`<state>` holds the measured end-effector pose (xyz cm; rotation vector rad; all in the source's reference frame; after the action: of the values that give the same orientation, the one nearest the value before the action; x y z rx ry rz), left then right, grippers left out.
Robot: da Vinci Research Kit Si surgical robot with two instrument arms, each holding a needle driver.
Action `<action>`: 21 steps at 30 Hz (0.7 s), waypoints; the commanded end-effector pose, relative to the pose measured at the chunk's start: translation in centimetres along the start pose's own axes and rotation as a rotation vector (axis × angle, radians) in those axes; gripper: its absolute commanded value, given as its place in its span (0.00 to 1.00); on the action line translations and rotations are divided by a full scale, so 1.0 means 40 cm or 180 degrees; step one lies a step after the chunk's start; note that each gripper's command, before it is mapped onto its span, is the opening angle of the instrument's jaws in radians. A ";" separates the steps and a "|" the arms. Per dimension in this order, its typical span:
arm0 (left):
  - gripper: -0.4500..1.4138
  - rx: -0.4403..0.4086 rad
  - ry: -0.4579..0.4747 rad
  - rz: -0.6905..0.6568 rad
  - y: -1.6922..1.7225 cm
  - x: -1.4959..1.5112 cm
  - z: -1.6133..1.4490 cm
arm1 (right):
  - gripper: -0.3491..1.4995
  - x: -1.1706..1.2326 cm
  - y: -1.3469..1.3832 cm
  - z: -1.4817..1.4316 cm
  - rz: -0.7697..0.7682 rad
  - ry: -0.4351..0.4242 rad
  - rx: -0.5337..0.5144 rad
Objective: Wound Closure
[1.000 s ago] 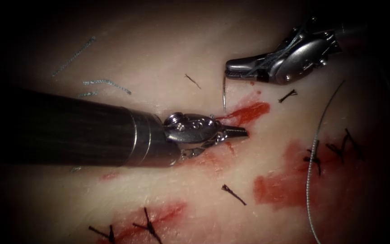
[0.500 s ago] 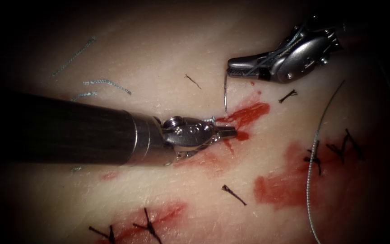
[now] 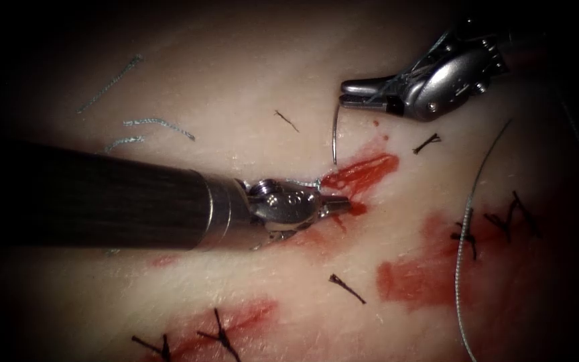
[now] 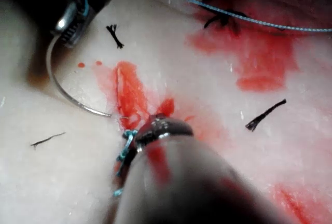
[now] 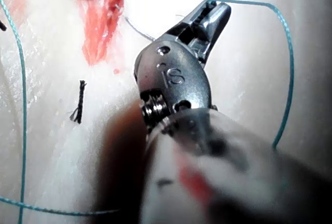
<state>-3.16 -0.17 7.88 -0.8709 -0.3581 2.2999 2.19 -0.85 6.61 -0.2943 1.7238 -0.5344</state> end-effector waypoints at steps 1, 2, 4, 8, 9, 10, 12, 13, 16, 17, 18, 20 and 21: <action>0.00 -0.0001 0.0003 0.0002 0.0005 -0.0006 0.0018 | 0.00 -0.0016 0.0000 0.0017 0.0057 0.0004 0.0000; 0.00 -0.0001 0.0003 0.0002 0.0004 -0.0006 0.0019 | 0.00 -0.0018 0.0000 0.0016 0.0094 0.0003 0.0000; 0.00 -0.0004 0.0002 0.0001 0.0004 -0.0004 0.0018 | 0.00 -0.0025 -0.0004 0.0014 0.0256 0.0002 0.0001; 0.00 -0.0011 0.0000 -0.0001 0.0003 0.0000 0.0015 | 0.00 -0.0035 -0.0010 0.0012 0.0507 -0.0010 0.0067; 0.00 -0.0011 0.0000 -0.0002 0.0003 0.0000 0.0015 | 0.00 -0.0038 -0.0011 0.0011 0.0580 -0.0014 0.0101; 0.00 -0.0010 0.0000 -0.0002 0.0003 0.0000 0.0015 | 0.00 -0.0041 -0.0011 0.0011 0.0635 0.0001 0.0126; 0.00 -0.0012 -0.0001 -0.0003 0.0002 0.0001 0.0014 | 0.00 -0.0047 -0.0013 0.0011 0.0801 0.0033 0.0234; 0.00 -0.0015 -0.0001 -0.0005 0.0002 0.0003 0.0013 | 0.00 -0.0050 -0.0015 0.0012 0.0873 0.0035 0.0277; 0.00 -0.0025 -0.0004 -0.0010 0.0001 0.0010 0.0008 | 0.00 -0.0059 -0.0031 0.0016 0.1061 0.0009 0.0328; 0.00 -0.0027 -0.0005 -0.0011 0.0000 0.0011 0.0006 | 0.00 -0.0062 -0.0039 0.0018 0.1165 0.0006 0.0336; 0.00 -0.0029 -0.0005 -0.0012 0.0000 0.0012 0.0005 | 0.00 -0.0064 -0.0045 0.0019 0.1214 0.0003 0.0341; 0.02 -0.0031 -0.0005 -0.0012 -0.0001 0.0012 0.0004 | 0.00 -0.0075 -0.0067 0.0021 0.1544 -0.0014 0.0359; 0.05 -0.0032 -0.0006 -0.0011 -0.0001 0.0012 0.0003 | 0.00 -0.0077 -0.0070 0.0021 0.1634 -0.0020 0.0374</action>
<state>-3.15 -0.10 7.81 -0.8727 -0.3776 2.2964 2.24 -0.91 6.98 0.2454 1.6696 -0.2361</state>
